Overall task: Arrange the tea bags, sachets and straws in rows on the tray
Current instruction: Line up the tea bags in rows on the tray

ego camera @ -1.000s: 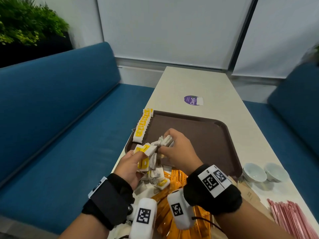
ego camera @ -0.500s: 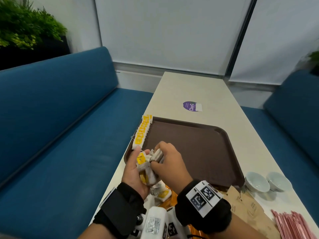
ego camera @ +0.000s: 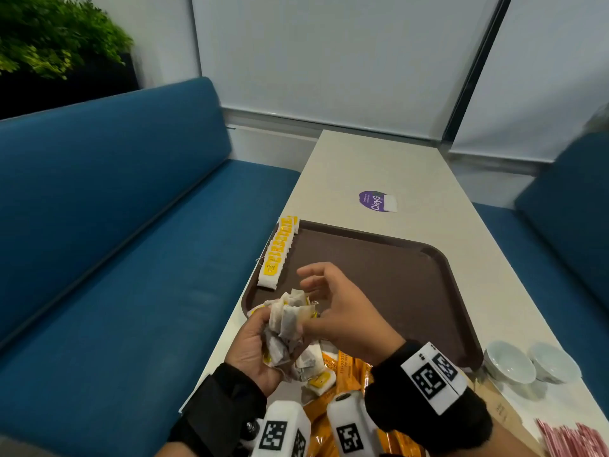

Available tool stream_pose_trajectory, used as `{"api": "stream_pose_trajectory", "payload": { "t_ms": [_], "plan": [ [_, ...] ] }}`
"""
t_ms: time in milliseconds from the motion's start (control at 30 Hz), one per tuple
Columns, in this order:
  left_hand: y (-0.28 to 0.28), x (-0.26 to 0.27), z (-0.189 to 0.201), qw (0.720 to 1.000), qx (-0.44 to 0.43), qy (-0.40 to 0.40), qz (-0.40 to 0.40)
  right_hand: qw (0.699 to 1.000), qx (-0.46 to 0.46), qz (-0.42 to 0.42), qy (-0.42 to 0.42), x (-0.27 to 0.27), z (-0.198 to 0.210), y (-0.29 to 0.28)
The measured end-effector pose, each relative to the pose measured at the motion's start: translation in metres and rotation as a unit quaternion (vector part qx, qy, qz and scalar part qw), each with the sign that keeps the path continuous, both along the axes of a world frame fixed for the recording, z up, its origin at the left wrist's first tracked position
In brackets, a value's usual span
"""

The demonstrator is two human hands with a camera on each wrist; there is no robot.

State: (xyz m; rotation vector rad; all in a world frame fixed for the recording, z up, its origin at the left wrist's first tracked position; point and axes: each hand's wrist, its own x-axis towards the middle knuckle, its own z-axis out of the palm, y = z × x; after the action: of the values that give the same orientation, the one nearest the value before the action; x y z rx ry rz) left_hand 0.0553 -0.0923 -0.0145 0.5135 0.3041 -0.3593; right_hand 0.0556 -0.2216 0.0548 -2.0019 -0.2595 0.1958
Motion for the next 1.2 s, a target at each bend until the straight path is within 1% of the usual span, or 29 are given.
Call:
{"api": "stream_pose_trajectory", "payload": {
  "t_ms": [100,167,233,300,433,500,567,633,800,867,967,1033,1100,1133,1200],
  "plan": [
    [0.004,0.000,0.001,0.999,-0.016,0.028,0.005,0.998,0.029,-0.056,0.004,0.002,-0.004,-0.002],
    [0.006,0.001,0.001,0.999,-0.028,0.041,0.012,0.996,0.032,-0.084,0.016,0.002,-0.008,-0.002],
    [0.006,0.000,0.001,0.998,-0.033,0.054,0.020,0.994,0.060,-0.082,0.045,0.000,-0.010,0.000],
    [0.005,0.000,0.002,0.997,-0.040,0.058,0.024,0.986,0.126,-0.063,0.091,-0.003,-0.011,0.002],
    [0.007,0.001,0.005,0.996,-0.047,0.060,0.045,0.979,0.153,-0.052,0.125,-0.003,-0.009,-0.003],
    [0.008,0.000,0.008,0.996,-0.049,0.056,0.038,0.980,0.148,-0.040,0.126,-0.001,-0.010,-0.007],
    [0.008,-0.001,0.008,0.997,-0.049,0.052,0.025,0.986,0.117,-0.012,0.116,-0.001,-0.012,-0.007],
    [0.008,-0.002,0.006,0.997,-0.055,0.048,0.017,0.988,0.109,0.001,0.111,-0.002,-0.014,-0.005],
    [0.011,-0.002,0.002,0.995,-0.079,0.042,0.031,0.983,0.137,-0.005,0.119,-0.001,-0.015,-0.004],
    [0.016,-0.001,0.000,0.996,-0.062,0.042,0.038,0.980,0.160,-0.004,0.117,0.000,-0.011,-0.003],
    [0.026,0.001,-0.006,0.997,-0.032,0.057,0.050,0.979,0.180,-0.028,0.095,0.007,-0.001,-0.002],
    [0.036,0.000,-0.008,0.996,-0.029,0.051,0.061,0.982,0.166,-0.050,0.076,0.019,0.005,0.000],
    [0.047,0.000,-0.014,0.996,-0.052,0.038,0.067,0.987,0.133,-0.074,0.053,0.037,0.008,0.003],
    [0.053,0.000,-0.017,0.995,-0.057,0.035,0.074,0.991,0.104,-0.079,0.041,0.049,0.007,0.006],
    [0.061,-0.001,-0.017,0.995,-0.052,0.029,0.083,0.997,0.009,-0.071,0.021,0.076,-0.002,0.014]
  ]
}}
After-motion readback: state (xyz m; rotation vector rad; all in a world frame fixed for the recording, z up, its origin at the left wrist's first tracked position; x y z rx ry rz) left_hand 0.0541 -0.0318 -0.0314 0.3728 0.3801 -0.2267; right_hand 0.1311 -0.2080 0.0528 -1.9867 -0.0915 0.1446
